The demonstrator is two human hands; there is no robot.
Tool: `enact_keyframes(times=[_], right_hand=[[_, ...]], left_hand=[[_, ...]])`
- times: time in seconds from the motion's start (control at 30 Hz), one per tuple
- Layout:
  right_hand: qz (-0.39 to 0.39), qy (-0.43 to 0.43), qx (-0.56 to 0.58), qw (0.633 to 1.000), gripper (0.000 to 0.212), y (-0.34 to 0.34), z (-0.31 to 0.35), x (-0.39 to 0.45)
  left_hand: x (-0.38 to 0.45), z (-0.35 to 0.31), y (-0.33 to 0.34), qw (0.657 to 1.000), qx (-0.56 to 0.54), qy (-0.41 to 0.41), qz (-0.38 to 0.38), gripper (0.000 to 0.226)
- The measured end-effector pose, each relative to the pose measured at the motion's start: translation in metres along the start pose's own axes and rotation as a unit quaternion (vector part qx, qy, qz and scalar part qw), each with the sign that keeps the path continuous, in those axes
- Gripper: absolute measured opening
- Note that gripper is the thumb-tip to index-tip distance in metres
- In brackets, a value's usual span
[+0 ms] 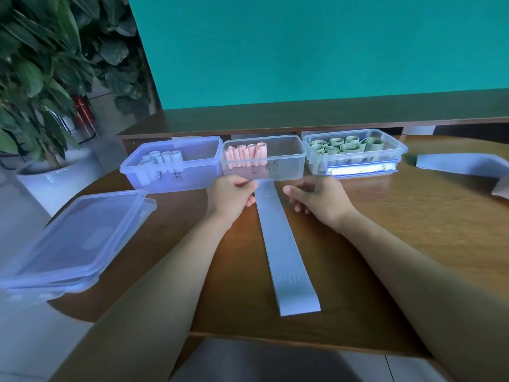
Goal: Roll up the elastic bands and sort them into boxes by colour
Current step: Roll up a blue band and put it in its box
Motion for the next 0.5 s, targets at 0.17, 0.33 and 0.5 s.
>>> enact_keyframes(times=[0.17,0.33,0.5], right_hand=[[0.021,-0.029,-0.007,0.999,0.014,-0.004,0.004,-0.031],[0.053,-0.076,-0.049,0.994,0.015,0.002,0.013,-0.077],[0.085,-0.1,-0.018,0.991,0.014,0.003,0.017,-0.117]], left_hand=[[-0.017,-0.003,-0.008,0.999,0.042,-0.004,-0.001,0.009],[-0.059,-0.016,-0.022,0.999,0.035,0.003,0.022,0.015],[-0.116,-0.044,-0.026,0.994,-0.063,0.035,0.077,0.016]])
Point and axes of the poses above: each hand's wrist, its own x-axis towards the middle knuckle, its own y-axis out of the palm, z = x × y, the point moved 10 cm from there along x, towards the middle knuckle, and after that the axes turned 9 degrees about y, right-handed, at the moved point
